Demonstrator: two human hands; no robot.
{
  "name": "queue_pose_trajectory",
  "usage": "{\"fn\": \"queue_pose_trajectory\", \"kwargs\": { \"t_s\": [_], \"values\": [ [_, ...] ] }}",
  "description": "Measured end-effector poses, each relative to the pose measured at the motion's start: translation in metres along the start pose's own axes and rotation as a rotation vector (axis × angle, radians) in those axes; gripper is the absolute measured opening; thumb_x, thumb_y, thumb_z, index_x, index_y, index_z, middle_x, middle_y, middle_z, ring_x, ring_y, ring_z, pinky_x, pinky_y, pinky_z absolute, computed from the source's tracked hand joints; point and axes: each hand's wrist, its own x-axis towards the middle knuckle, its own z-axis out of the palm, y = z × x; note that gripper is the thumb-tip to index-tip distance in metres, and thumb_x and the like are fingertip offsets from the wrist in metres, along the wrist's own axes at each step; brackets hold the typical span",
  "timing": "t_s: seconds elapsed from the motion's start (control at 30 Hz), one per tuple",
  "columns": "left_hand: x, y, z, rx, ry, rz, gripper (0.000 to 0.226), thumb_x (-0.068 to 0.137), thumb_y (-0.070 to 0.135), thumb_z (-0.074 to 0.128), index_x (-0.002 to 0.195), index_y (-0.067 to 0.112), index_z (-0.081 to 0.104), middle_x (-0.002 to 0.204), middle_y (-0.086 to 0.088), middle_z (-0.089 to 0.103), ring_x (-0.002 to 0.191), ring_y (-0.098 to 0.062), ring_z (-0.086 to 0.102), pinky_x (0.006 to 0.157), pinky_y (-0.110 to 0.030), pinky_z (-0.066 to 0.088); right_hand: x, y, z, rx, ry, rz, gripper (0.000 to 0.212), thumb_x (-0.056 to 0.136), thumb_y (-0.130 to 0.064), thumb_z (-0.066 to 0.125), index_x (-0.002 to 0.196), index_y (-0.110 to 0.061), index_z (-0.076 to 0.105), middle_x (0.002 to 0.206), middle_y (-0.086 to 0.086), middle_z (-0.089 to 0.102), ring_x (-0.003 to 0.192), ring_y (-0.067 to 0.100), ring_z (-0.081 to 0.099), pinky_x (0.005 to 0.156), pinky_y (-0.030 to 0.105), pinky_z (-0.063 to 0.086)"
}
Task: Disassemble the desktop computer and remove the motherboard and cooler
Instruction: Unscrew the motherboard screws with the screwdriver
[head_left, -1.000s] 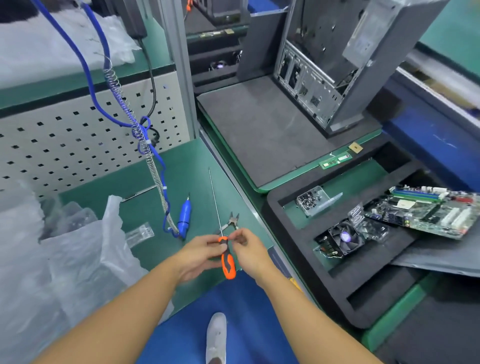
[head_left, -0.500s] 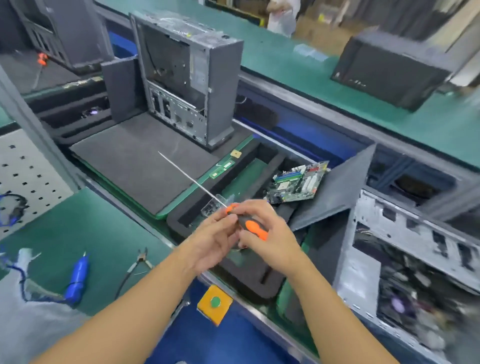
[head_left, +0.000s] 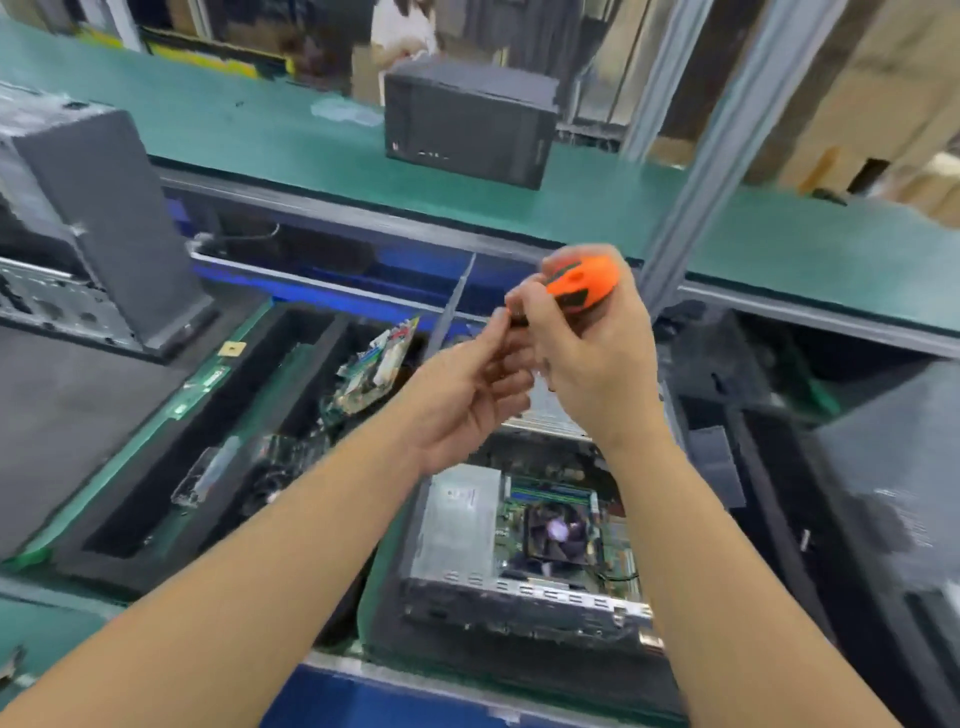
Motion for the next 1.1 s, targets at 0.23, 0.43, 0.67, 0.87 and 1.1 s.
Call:
{"fn": "queue_pose_trajectory", "kwargs": {
  "t_s": [0.23, 0.43, 0.67, 0.87, 1.1],
  "values": [
    [0.071, -0.014, 0.005, 0.858, 0.387, 0.416, 0.021, 0.087, 0.05, 0.066, 0.078, 0.031, 0.068, 0.061, 0.008, 0.06, 0.054, -0.006, 0.051, 0.054, -0.021, 0.044, 0.051, -0.002, -0.085, -0.005, 0.14, -0.112, 0.013, 0.097, -0.021, 0.057, 0.096, -0.014, 0.046, 0.084, 0.03, 0.057, 0.068, 0.02, 0.063, 0.063, 0.035, 0.054],
    [0.104, -0.042, -0.015, 1.238, 0.153, 0.33, 0.032, 0.085, 0.03, 0.077, 0.115, 0.038, 0.068, 0.102, 0.018, 0.068, 0.09, 0.002, 0.062, 0.082, -0.021, 0.051, 0.065, 0.032, -0.096, -0.23, -0.036, 0.009, 0.021, 0.096, -0.033, 0.056, 0.095, -0.017, 0.043, 0.078, 0.018, 0.062, 0.069, 0.03, 0.061, 0.067, 0.048, 0.053],
    [0.118, -0.061, -0.035, 1.213, 0.184, 0.327, 0.014, 0.083, 0.019, 0.078, 0.09, 0.031, 0.078, 0.081, 0.026, 0.071, 0.085, 0.009, 0.067, 0.078, -0.004, 0.047, 0.071, 0.064, -0.078, -0.283, -0.148, 0.08, 0.021, 0.095, -0.041, 0.055, 0.094, -0.025, 0.042, 0.08, 0.012, 0.062, 0.075, 0.031, 0.063, 0.07, 0.052, 0.053],
    [0.134, -0.068, -0.056, 1.198, 0.14, 0.227, 0.013, 0.084, 0.019, 0.078, 0.086, 0.031, 0.078, 0.075, 0.028, 0.069, 0.079, 0.013, 0.064, 0.073, 0.0, 0.043, 0.076, 0.084, -0.062, -0.356, -0.19, 0.111, 0.021, 0.096, -0.04, 0.055, 0.091, -0.027, 0.04, 0.077, 0.012, 0.06, 0.075, 0.034, 0.064, 0.068, 0.054, 0.052],
    [0.144, -0.089, -0.084, 1.276, 0.082, 0.054, 0.008, 0.089, 0.021, 0.073, 0.095, 0.026, 0.076, 0.079, 0.021, 0.069, 0.071, 0.015, 0.06, 0.065, -0.002, 0.041, 0.069, 0.115, -0.04, -0.438, -0.308, 0.24, 0.022, 0.1, -0.036, 0.055, 0.104, -0.018, 0.042, 0.086, 0.011, 0.062, 0.082, 0.031, 0.064, 0.071, 0.049, 0.054]
  ]
}}
